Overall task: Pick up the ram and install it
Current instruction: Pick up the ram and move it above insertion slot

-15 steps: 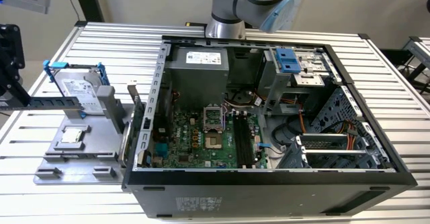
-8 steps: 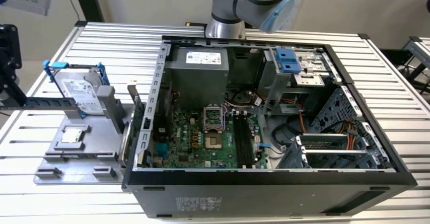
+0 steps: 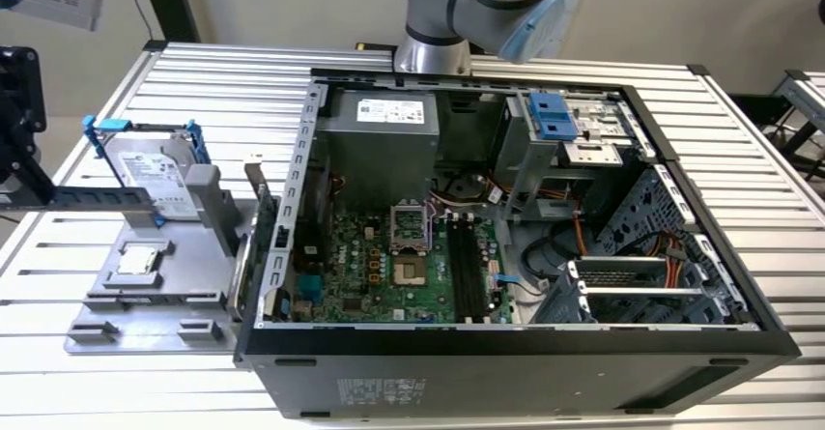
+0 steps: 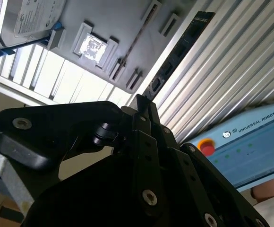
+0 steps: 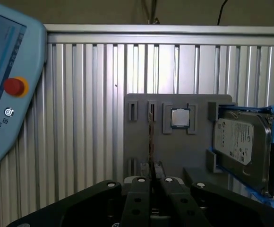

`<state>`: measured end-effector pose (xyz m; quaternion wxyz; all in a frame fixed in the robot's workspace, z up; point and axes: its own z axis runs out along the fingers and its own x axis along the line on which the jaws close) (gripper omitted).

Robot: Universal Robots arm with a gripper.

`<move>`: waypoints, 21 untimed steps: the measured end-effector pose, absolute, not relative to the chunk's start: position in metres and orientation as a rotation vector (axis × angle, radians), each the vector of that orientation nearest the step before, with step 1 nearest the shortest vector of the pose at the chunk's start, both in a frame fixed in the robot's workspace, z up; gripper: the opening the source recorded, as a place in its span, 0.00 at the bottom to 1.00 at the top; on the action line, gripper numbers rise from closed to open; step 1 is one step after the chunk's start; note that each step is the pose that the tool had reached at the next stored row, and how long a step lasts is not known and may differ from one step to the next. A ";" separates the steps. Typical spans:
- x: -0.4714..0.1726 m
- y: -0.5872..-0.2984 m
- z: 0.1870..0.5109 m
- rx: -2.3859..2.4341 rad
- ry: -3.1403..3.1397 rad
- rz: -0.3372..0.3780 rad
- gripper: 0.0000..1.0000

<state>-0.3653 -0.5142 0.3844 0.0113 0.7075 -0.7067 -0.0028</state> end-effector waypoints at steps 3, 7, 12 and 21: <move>-0.363 -0.514 0.385 2.207 -2.205 -0.008 0.00; -0.361 -0.513 0.386 2.208 -2.206 -0.007 0.00; -0.360 -0.504 0.386 2.209 -2.207 -0.004 0.00; -0.360 -0.492 0.386 2.210 -2.208 -0.002 0.00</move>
